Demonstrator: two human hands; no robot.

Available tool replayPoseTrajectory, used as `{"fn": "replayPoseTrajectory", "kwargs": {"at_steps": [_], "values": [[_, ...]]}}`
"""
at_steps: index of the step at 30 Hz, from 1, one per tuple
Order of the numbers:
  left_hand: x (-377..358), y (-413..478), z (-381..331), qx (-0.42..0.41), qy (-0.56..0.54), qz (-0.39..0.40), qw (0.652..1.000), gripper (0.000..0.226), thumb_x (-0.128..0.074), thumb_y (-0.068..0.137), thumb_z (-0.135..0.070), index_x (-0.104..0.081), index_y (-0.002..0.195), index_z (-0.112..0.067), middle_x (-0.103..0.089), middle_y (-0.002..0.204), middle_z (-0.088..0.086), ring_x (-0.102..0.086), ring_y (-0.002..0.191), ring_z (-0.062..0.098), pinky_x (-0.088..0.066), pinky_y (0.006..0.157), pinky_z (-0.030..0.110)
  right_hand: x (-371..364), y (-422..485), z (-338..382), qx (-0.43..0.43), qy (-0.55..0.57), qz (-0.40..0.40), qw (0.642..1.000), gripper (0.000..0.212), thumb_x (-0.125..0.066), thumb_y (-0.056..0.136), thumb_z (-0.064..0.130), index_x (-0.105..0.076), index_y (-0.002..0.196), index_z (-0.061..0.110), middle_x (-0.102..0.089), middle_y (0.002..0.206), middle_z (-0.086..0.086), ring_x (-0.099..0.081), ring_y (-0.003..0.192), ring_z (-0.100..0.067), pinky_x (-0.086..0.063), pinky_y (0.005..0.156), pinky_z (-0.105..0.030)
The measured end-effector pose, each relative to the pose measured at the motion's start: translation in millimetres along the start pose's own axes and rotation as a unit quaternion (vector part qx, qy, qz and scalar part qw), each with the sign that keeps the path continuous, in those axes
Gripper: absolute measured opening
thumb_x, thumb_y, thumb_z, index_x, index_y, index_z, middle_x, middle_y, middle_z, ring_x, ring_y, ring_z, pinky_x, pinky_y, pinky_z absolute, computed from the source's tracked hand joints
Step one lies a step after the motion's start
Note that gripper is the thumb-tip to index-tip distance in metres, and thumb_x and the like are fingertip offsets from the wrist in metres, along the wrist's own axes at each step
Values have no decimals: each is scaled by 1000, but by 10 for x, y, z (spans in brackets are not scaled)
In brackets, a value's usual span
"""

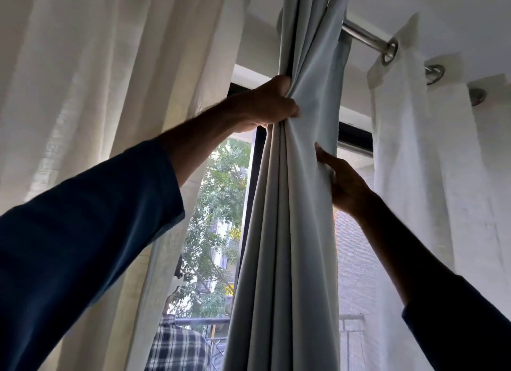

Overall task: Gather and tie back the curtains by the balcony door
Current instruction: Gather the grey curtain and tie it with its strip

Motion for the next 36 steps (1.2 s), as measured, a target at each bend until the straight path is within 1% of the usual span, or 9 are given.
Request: {"fn": "replayPoseTrajectory", "kwargs": {"at_steps": [4, 8, 12, 16, 22, 26, 29, 31, 36], "values": [[8, -4, 67, 13, -116, 8, 993, 53, -70, 84, -5, -49, 133, -3, -62, 128, 14, -61, 118, 28, -50, 105, 43, -115, -81, 41, 4, 33, 22, 999, 52, -57, 98, 43, -60, 139, 11, -72, 121, -8, -72, 105, -22, -60, 84, -36], [13, -78, 61, 22, -161, 14, 987, 58, -70, 79, -4, -52, 134, -3, -65, 127, 14, -63, 117, 28, -52, 103, 42, -198, -124, 55, 7, 69, 43, 997, 41, -54, 95, 37, -65, 125, 11, -77, 99, -4, -75, 86, -18, -61, 70, -32], [25, -113, 70, 31, -157, 14, 987, 51, -68, 85, -1, -51, 133, -1, -64, 128, 16, -63, 117, 30, -53, 102, 43, -192, -155, 53, 6, 56, 37, 998, 38, -59, 90, 35, -67, 119, 12, -78, 97, -3, -76, 83, -16, -61, 69, -30], [16, -122, 93, 35, -126, -3, 991, 48, -67, 87, -1, -50, 132, 1, -62, 128, 18, -61, 118, 31, -52, 102, 43, -131, -189, 52, -1, 10, 12, 1000, 49, -69, 86, 36, -67, 128, 12, -75, 116, -6, -74, 98, -20, -60, 80, -33], [-9, -176, 42, 6, 16, -43, 999, 32, -70, 88, -14, -49, 112, -11, -62, 115, 11, -60, 98, 18, -56, 87, 35, -32, -287, 126, -29, -53, -19, 998, 40, -71, 89, 33, -70, 123, 12, -76, 114, -8, -75, 97, -22, -61, 80, -34], [-96, -357, -4, -9, 164, -68, 984, 69, -76, 66, -38, -50, 120, -3, -57, 122, 19, -56, 109, 32, -54, 88, 44, 5, -391, 237, -4, -143, -106, 984, 51, -86, 77, 28, -71, 118, 4, -77, 106, -13, -76, 95, -29, -63, 81, -41], [-203, -471, -21, -7, 206, -91, 974, 76, -80, 68, -38, -47, 127, -3, -54, 124, 17, -53, 113, 32, -52, 90, 41, -22, -500, 366, 81, -198, -174, 961, 32, -91, 72, 18, -68, 94, 17, -76, 96, -6, -75, 84, -24, -63, 74, -38], [-284, -538, -55, -6, 210, -108, 972, 79, -78, 64, -37, -43, 128, -5, -54, 123, 18, -54, 112, 36, -52, 91, 46, -73, -563, 431, 139, -266, -214, 929, 38, -92, 70, 17, -58, 86, 24, -70, 94, 3, -71, 82, -15, -61, 76, -36], [-477, -653, -199, -3, 264, -147, 953, 75, -76, 71, -23, -37, 134, -8, -54, 128, 19, -52, 120, 44, -45, 87, 43, -203, -679, 410, 207, -495, -288, 793, 56, -84, 75, 39, -63, 118, 10, -67, 119, -9, -63, 109, -30, -54, 89, -41]]}}
Point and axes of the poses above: each hand's wrist, its own y-axis towards the middle knuckle, its own x-axis out of the back of the hand, z = x × y, the point moved 4 cm from there along y, towards the middle knuckle
